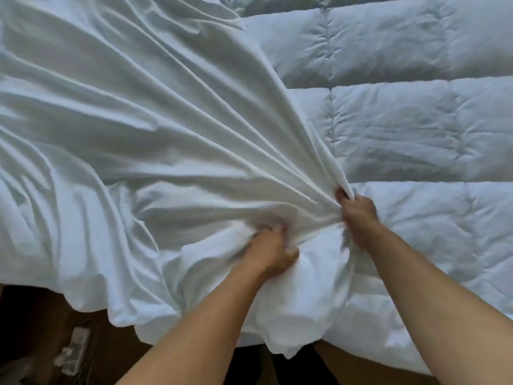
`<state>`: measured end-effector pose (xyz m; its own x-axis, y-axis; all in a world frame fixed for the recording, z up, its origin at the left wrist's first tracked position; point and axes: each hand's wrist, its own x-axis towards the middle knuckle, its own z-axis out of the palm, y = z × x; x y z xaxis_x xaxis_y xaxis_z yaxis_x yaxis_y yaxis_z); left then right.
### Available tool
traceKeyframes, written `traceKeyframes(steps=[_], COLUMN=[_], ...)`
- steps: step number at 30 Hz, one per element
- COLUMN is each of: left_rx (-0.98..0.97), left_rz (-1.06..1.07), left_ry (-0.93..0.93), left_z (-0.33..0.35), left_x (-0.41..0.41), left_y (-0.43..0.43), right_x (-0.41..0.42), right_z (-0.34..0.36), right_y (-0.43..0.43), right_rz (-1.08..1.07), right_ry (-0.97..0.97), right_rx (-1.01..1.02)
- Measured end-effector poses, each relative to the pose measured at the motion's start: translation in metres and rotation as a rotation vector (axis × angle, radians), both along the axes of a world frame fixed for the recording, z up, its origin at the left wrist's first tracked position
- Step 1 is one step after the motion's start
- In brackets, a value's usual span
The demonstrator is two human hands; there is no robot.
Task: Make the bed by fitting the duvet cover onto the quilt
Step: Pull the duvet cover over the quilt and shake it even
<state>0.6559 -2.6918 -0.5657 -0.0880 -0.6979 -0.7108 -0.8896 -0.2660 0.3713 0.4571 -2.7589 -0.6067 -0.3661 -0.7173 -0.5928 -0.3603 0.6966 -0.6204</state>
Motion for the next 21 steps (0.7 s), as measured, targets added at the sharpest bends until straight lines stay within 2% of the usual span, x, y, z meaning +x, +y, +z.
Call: traceKeyframes(steps=[3, 7, 9, 12, 15, 18, 21], left_rx=[0.158, 0.174, 0.121, -0.057, -0.173, -0.281, -0.289], left_rz=[-0.165, -0.298, -0.214, 0.008, 0.241, 0.332, 0.392], left_ry=[-0.095, 0.014, 0.087, 0.182, 0.440, 0.614, 0.778], left_z=[-0.008, 0.021, 0.044, 0.084, 0.134, 0.187, 0.236], left_x=[-0.006, 0.000, 0.010, 0.021, 0.028, 0.037, 0.041], left_y=[0.020, 0.018, 0.011, -0.008, -0.025, -0.028, -0.024], right_x=[0.005, 0.004, 0.001, -0.004, -0.011, -0.019, -0.031], right_z=[-0.005, 0.024, 0.049, 0.091, 0.145, 0.216, 0.286], right_y=[0.016, 0.061, 0.082, 0.102, 0.113, 0.124, 0.144], right_rz=[0.152, 0.142, 0.106, 0.006, -0.171, -0.306, -0.456], right_ry=[0.024, 0.018, 0.011, -0.049, -0.185, -0.232, -0.274], right_rx=[0.141, 0.247, 0.244, 0.150, -0.019, -0.248, -0.417])
